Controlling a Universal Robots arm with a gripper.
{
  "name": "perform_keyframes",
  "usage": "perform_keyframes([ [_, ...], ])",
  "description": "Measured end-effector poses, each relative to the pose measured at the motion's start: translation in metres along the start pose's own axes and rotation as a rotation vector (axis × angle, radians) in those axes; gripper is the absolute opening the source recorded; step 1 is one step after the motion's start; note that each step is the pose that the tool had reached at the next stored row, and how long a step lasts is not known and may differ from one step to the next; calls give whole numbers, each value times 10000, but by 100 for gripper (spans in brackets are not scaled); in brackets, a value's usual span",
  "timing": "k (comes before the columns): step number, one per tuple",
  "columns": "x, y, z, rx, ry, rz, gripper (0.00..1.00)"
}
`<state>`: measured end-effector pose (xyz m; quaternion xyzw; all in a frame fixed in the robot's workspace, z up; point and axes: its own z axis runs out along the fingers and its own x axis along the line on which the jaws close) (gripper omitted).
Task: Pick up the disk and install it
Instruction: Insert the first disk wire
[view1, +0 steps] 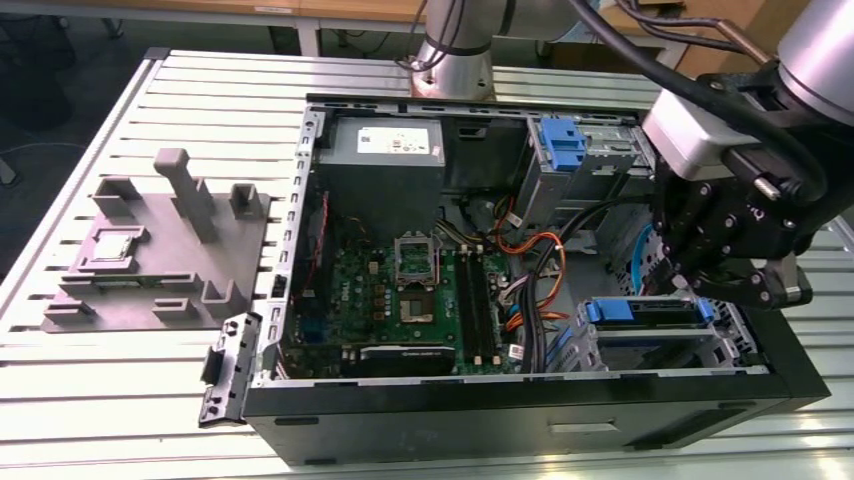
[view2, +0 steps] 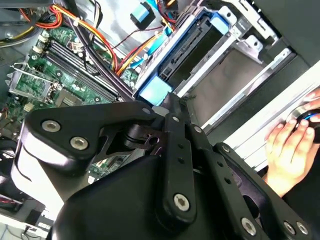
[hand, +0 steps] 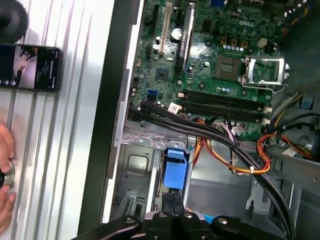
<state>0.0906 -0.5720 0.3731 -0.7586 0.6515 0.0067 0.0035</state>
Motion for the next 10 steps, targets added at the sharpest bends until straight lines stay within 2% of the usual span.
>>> perform_keyframes([
  [5,6,-93,3,-1,1,-13,10],
  [10,-20,-179,7,-3,13,-14,10],
])
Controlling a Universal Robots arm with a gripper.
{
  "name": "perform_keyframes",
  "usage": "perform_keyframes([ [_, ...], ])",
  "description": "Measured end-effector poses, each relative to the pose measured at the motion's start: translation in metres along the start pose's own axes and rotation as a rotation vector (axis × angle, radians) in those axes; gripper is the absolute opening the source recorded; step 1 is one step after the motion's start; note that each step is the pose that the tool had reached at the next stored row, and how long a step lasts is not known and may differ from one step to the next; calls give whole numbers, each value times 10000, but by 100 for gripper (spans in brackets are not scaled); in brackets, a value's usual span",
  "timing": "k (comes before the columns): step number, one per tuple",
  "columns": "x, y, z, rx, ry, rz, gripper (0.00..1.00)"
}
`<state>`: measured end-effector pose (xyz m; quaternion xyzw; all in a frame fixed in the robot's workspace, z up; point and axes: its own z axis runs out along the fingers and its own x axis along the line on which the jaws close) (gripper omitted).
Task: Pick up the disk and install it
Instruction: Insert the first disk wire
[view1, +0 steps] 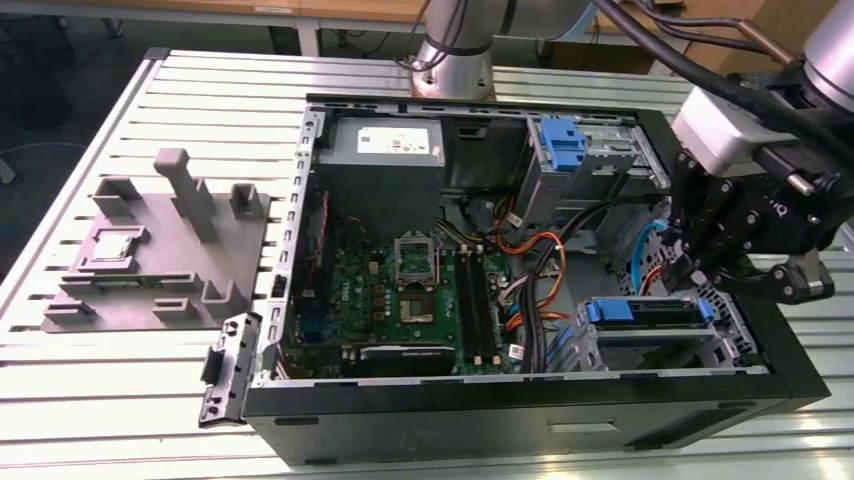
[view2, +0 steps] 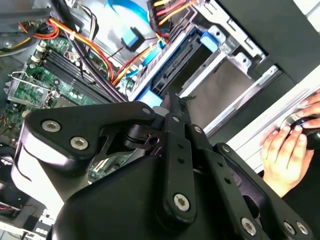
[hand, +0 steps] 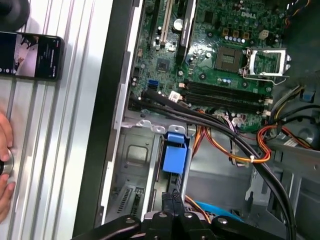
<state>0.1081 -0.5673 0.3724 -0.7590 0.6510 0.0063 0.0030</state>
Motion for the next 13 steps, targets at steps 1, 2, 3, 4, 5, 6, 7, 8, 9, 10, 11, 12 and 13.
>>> perform_keyframes([
  [1,-8,-15,0,-1,5,1,10],
  [2,-15,-30,0,-1,8,1,10],
  [3,-23,-43,0,-2,13,1,10],
  [4,-32,-53,1,-3,15,1,10],
  [5,-41,-61,1,-3,18,0,10],
  [6,-50,-67,1,-3,18,0,10],
  [7,-53,-72,1,-3,19,-1,10],
  [8,-53,-74,1,-3,19,-1,10],
  [9,-53,-74,1,-3,20,-3,10],
  [10,-53,-76,1,-3,20,-16,11],
  [11,-53,-77,1,-3,20,-52,17],
  [12,-53,-78,1,-5,22,-136,17],
  [13,-53,-78,1,-6,22,-258,24],
])
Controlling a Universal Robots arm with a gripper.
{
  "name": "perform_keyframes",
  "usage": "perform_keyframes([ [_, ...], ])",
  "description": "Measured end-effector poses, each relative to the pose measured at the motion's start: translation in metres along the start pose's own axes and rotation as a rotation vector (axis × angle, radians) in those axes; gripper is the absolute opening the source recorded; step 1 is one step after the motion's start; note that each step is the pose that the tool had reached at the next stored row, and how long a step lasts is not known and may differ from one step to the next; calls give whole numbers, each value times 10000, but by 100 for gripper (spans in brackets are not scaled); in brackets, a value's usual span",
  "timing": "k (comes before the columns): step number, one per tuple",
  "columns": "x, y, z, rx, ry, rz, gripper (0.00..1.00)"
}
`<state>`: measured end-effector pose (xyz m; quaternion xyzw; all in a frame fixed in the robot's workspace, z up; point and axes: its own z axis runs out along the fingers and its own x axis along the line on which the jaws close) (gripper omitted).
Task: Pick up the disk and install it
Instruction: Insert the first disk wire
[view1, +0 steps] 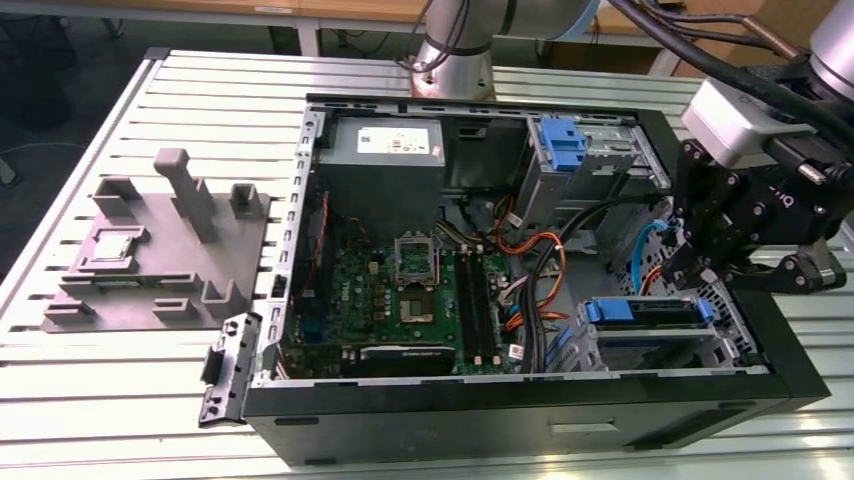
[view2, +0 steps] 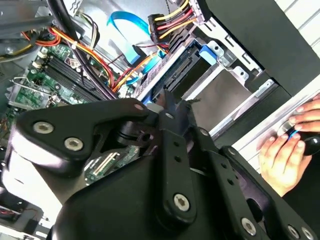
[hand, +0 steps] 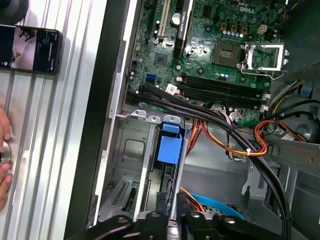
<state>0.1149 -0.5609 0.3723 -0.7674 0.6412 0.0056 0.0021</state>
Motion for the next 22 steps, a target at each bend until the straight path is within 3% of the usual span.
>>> perform_keyframes([
  [8,1,-6,8,-14,4,-1237,24],
  [13,-7,-79,10,-15,8,-1245,24],
  [19,-20,-105,11,-17,14,-1246,24],
  [22,-16,-182,13,-17,14,-1252,24],
])
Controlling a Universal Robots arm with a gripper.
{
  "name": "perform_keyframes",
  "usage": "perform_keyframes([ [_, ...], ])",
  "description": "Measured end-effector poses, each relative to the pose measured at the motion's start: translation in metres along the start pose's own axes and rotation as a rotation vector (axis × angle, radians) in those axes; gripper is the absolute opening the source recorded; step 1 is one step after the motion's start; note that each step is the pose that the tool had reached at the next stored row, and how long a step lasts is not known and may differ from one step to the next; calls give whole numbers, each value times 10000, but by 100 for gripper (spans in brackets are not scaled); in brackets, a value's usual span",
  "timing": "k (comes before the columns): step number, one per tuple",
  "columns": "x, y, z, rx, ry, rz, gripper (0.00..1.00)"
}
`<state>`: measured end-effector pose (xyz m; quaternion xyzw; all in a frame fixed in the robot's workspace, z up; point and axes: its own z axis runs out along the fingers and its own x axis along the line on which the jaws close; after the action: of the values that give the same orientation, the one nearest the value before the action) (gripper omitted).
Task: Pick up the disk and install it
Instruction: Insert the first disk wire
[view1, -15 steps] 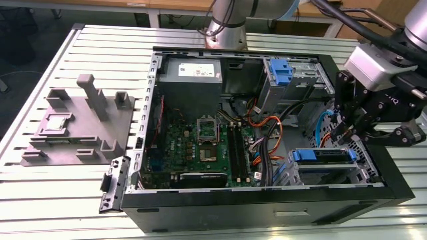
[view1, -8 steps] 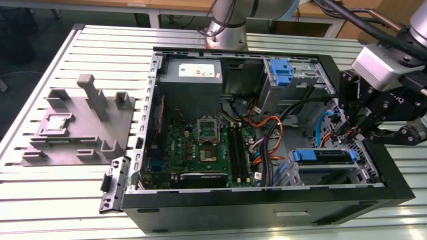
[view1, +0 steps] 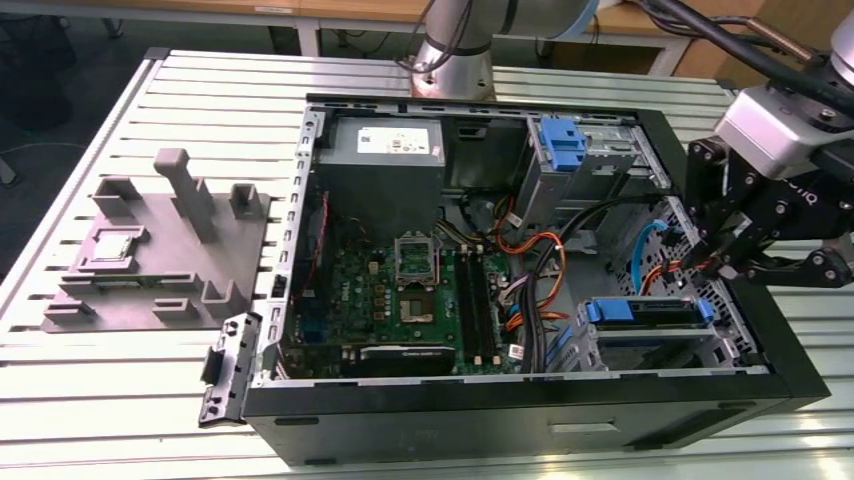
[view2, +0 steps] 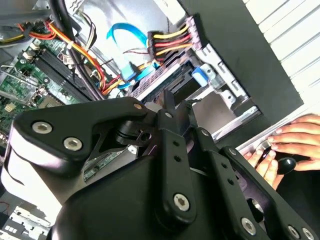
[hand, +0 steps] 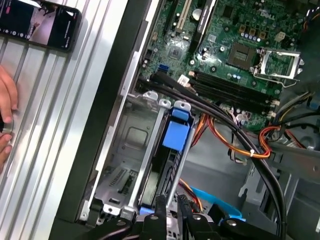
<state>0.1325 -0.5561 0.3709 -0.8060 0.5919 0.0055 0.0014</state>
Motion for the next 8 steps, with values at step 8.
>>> perform_keyframes([
  [8,8,-144,8,0,0,-18,24],
])
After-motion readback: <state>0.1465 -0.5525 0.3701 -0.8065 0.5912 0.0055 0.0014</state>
